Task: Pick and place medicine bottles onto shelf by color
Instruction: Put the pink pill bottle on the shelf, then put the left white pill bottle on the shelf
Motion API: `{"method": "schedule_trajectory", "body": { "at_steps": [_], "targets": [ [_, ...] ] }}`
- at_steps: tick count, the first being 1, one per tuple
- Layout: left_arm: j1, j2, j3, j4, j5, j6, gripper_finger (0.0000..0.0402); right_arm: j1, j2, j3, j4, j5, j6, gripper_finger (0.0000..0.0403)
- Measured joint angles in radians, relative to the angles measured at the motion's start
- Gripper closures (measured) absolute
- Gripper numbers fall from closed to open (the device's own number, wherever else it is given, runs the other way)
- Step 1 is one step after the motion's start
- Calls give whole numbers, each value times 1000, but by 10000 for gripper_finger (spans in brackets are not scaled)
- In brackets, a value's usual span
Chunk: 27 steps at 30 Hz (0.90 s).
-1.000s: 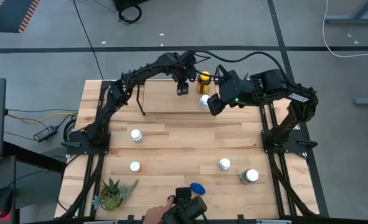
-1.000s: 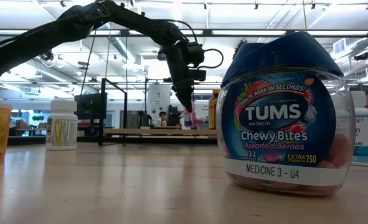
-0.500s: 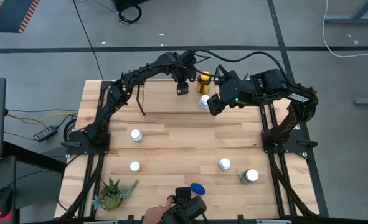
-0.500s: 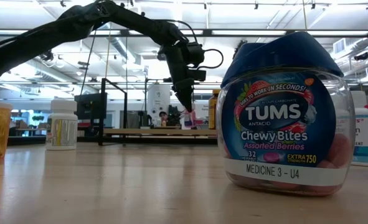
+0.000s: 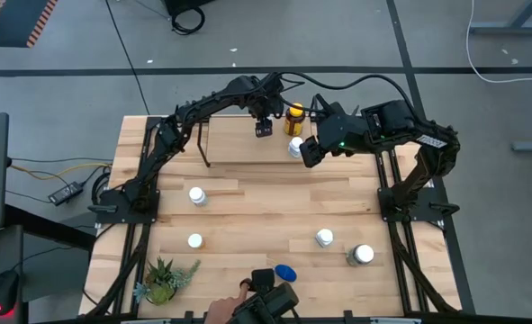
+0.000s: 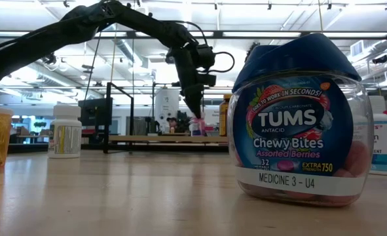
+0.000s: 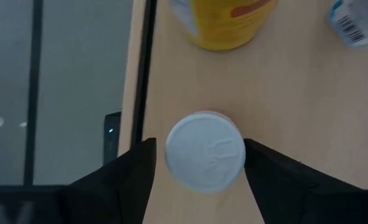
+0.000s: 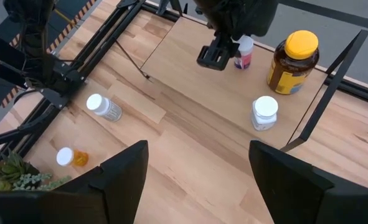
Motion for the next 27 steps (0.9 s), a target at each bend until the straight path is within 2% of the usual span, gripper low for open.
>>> {"method": "schedule_trajectory", "body": {
  "at_steps": [4,12,16,22,27],
  "targets": [
    [0,-8,0,-22,-40,-2,145,0,0,0,0,0,-3,119],
    [-19,-56,0,-127,-31,-82,131,5,0,0,0,-22,-34,119],
    [-55,-98,0,-218,-26,-142,126,13,0,0,0,-23,-61,119],
    [-118,-161,1,-459,-8,-251,132,46,0,0,0,-23,-97,119],
    [-184,-271,-14,-468,39,-307,140,99,0,0,1,-23,-117,119]
  ]
}}
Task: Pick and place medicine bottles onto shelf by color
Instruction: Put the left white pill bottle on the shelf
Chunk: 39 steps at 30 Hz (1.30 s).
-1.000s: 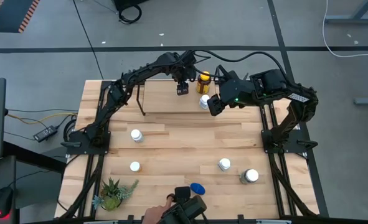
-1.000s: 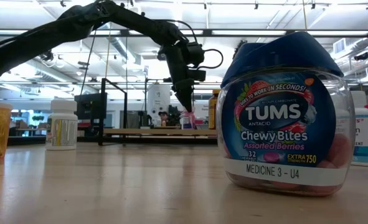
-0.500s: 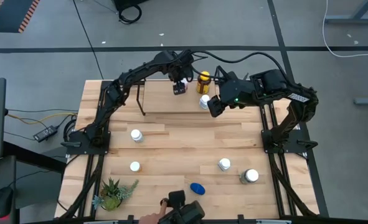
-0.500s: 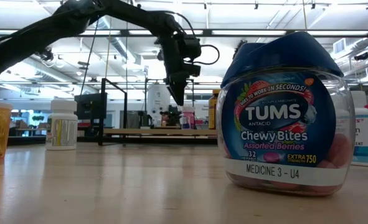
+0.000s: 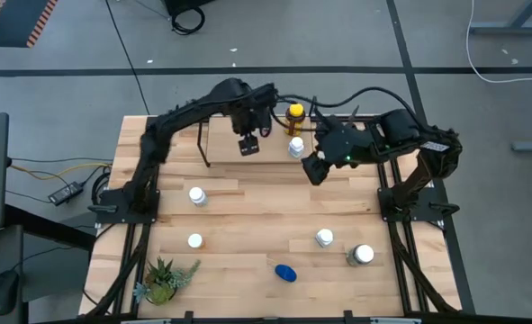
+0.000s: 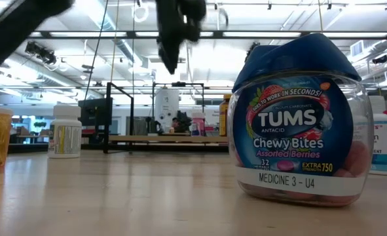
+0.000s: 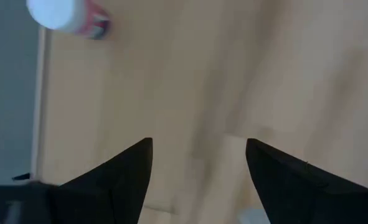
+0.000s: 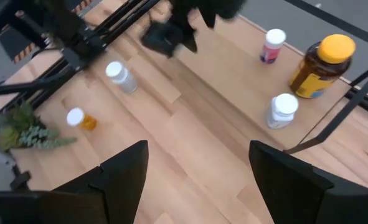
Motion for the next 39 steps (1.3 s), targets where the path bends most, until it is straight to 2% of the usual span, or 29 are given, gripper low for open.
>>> {"method": "schedule_trajectory", "body": {
  "at_steps": [3,7,17,23,27,30,33,39],
  "targets": [
    [-45,-74,-2,8,1,-18,145,34,0,0,0,0,-1,119],
    [-96,-187,-79,9,0,-71,149,77,0,0,2,0,2,119],
    [-204,-551,-658,41,-11,-206,146,117,0,0,3,11,2,119],
    [-266,-681,-894,129,-18,-338,145,117,0,0,10,23,-15,119],
    [-268,-725,-1034,146,-53,-460,131,117,0,0,10,37,-16,119],
    [-248,-728,-1112,173,-52,-630,114,117,0,0,11,60,-14,119],
    [-229,-722,-1160,182,-53,-786,94,117,0,0,13,74,-18,119],
    [-227,-718,-1218,314,-12,-912,58,117,0,0,14,81,-51,119]
  ]
}}
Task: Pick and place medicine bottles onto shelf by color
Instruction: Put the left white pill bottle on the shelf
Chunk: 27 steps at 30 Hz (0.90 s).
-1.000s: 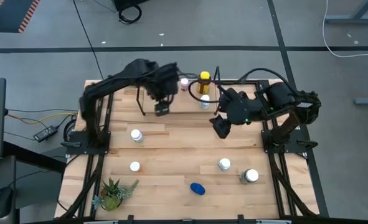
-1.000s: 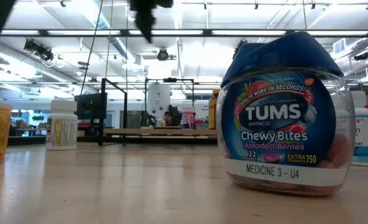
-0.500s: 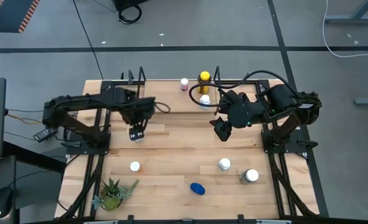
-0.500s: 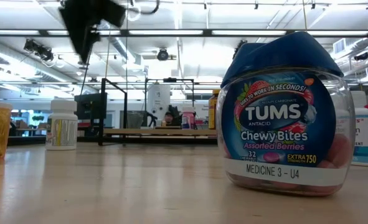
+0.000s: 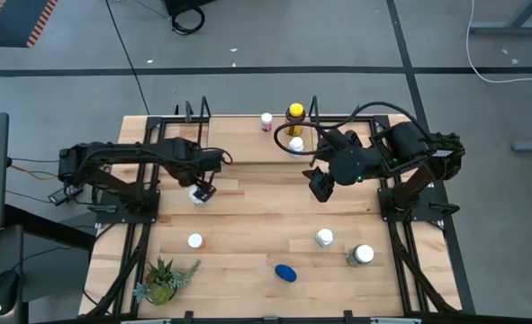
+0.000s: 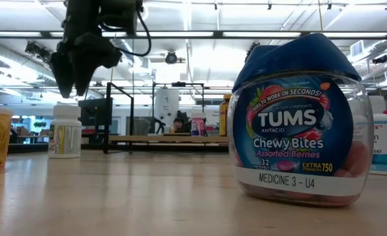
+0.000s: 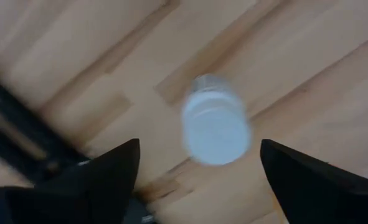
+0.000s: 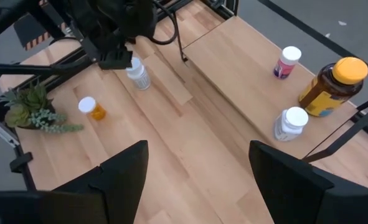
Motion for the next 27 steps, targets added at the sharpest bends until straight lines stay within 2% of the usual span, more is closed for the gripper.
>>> {"method": "schedule_trajectory", "body": {
  "at_steps": [7,20,27],
  "targets": [
    [-11,0,-45,39,29,-99,36,-7,0,0,0,0,0,119],
    [-11,0,-160,141,79,-163,46,-7,0,0,0,0,19,119],
    [-11,0,-170,199,78,-178,47,-7,0,0,0,0,28,119]
  ]
}}
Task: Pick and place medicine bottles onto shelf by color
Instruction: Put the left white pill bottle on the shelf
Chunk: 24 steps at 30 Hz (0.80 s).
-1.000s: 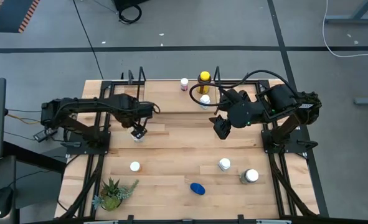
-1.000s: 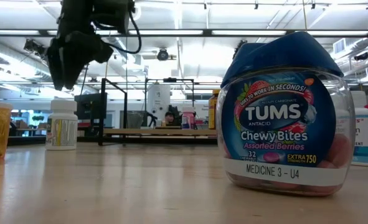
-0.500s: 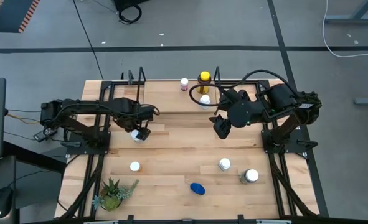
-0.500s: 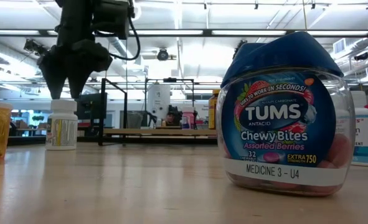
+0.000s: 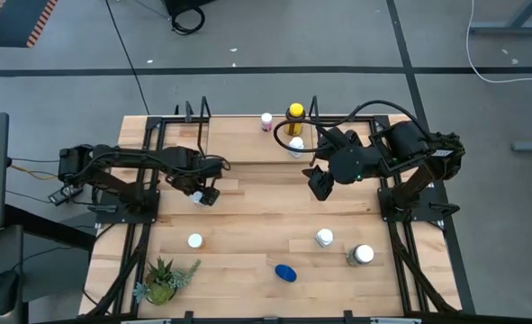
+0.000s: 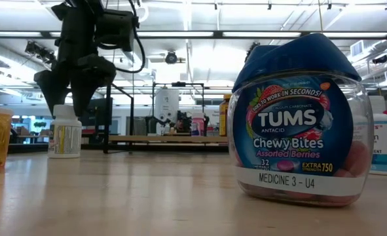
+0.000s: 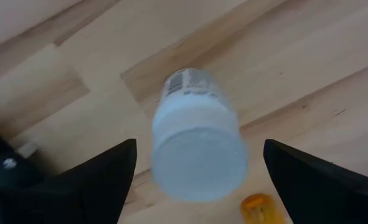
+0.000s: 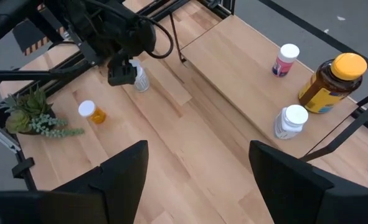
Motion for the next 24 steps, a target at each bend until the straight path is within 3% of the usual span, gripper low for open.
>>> {"method": "schedule_trajectory", "body": {
  "at_steps": [12,16,22,24],
  "targets": [
    [0,0,0,21,-21,-11,65,0,0,0,0,0,1,119],
    [0,0,0,21,-21,-12,101,0,0,0,0,1,1,119],
    [0,0,1,14,-18,-22,189,0,0,0,0,3,1,119],
    [0,0,1,13,-12,-26,198,0,0,0,0,3,1,119]
  ]
}}
